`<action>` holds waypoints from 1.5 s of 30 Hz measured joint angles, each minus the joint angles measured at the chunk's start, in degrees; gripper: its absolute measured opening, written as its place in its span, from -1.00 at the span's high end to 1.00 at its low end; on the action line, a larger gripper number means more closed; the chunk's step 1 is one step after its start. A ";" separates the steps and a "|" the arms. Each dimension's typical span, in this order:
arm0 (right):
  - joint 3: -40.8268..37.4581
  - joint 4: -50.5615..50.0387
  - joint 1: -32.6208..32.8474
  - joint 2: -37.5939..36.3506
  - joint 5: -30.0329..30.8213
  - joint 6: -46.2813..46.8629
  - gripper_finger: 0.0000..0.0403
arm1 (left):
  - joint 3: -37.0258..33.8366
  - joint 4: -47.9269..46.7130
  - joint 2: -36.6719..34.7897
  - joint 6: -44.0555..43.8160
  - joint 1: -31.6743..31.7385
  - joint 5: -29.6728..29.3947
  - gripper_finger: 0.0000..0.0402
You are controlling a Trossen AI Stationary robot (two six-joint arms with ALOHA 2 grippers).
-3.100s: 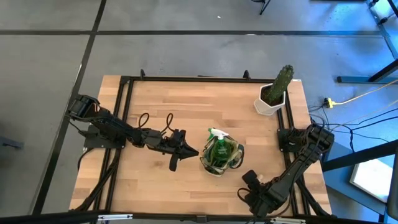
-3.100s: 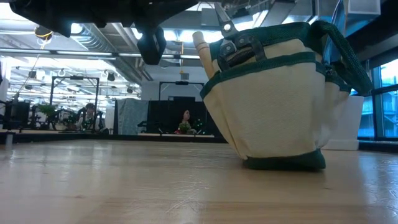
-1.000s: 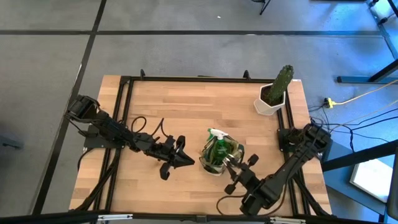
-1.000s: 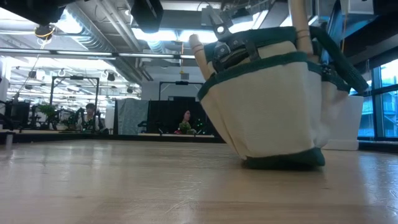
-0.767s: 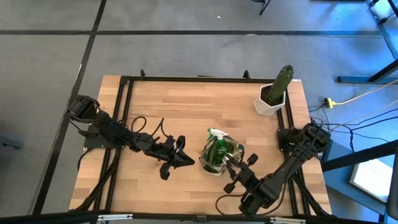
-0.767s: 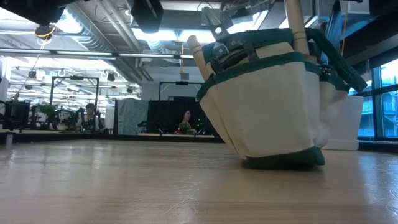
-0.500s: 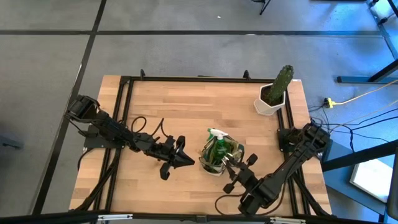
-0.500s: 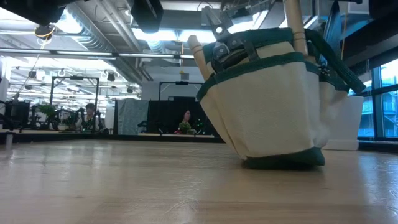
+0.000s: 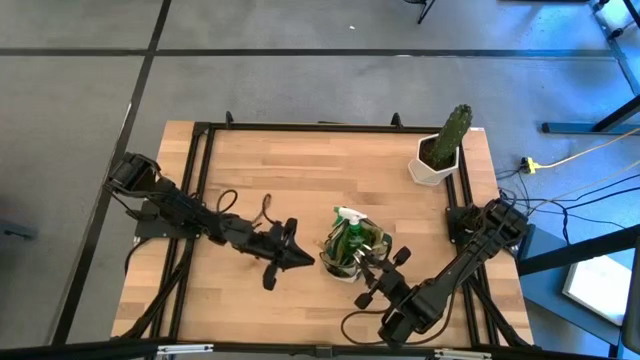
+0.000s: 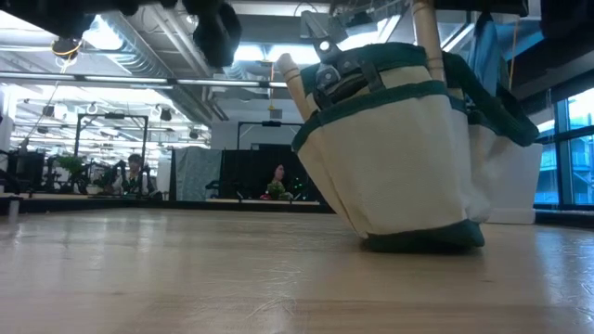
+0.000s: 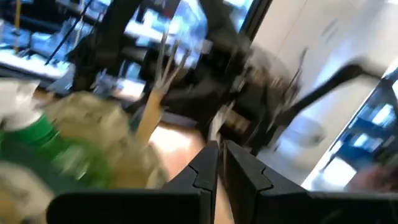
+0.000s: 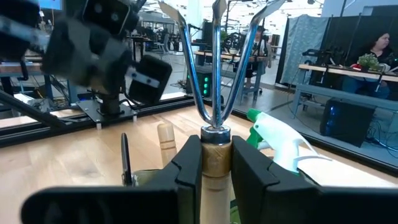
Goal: Pick & Place Garden tools in Gardening bag
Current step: Put the brown hand rake into the green gardening bag
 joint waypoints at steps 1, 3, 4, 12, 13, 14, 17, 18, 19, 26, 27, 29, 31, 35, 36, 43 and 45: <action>0.00 0.23 0.00 0.00 0.00 -0.14 0.71 | 0.50 -2.73 0.01 1.35 0.00 -0.09 0.90; 0.00 0.53 0.00 0.02 -0.04 -0.14 0.71 | 2.30 -8.62 0.07 4.49 -0.07 -0.83 0.90; 0.00 0.66 0.00 0.00 -0.05 -0.16 0.71 | 3.31 -11.12 0.07 5.91 -0.31 -1.95 0.90; 0.00 2.17 -0.20 0.02 -0.22 -4.66 0.71 | 8.95 -16.02 1.48 10.83 -2.01 -6.18 0.90; 0.00 2.65 -0.20 0.02 -0.24 -5.82 0.71 | 9.30 -16.26 1.80 11.26 -1.99 -6.17 0.90; 0.00 3.06 -0.20 0.02 -0.22 -6.54 0.71 | 9.67 -16.32 2.29 12.01 -1.95 -5.97 0.90; 0.00 4.56 -0.20 0.02 -0.24 -8.28 0.71 | 11.28 -18.68 4.11 14.62 -1.92 -6.21 0.89; 0.00 5.01 -0.20 0.02 -0.24 -8.83 0.71 | 11.92 -19.86 4.80 15.54 -1.95 -6.44 0.88; 0.00 5.54 -0.19 0.02 -0.24 -9.26 0.71 | 12.70 -21.23 5.57 16.43 -1.96 -6.51 0.86; 0.04 7.94 -0.20 0.02 -0.22 -9.57 0.71 | 22.29 -30.04 11.73 24.90 -3.28 -11.87 0.67; 0.04 8.32 -0.20 0.02 -0.22 -9.58 0.71 | 23.76 -31.19 12.54 26.52 -3.67 -13.17 0.64; 0.04 8.86 -0.19 0.02 -0.22 -9.61 0.71 | 26.57 -34.40 13.95 29.20 -4.50 -15.98 0.59; 0.06 9.04 -0.20 0.02 -0.21 -9.60 0.71 | 28.90 -37.65 15.29 30.81 -5.11 -18.42 0.54; 0.07 9.09 -0.20 0.02 -0.22 -9.60 0.71 | 32.96 -42.10 17.03 32.87 -5.65 -21.09 0.46; 0.07 9.14 -0.20 0.02 -0.21 -9.61 0.71 | 34.05 -43.67 17.38 33.07 -5.67 -21.41 0.45; 0.08 9.30 -0.20 0.02 -0.21 -9.58 0.71 | 40.83 -56.26 20.73 33.26 -5.51 -23.52 0.41; 0.09 9.43 -0.25 0.02 -0.20 -9.58 0.71 | 42.42 -58.92 22.02 33.04 -5.27 -24.78 0.41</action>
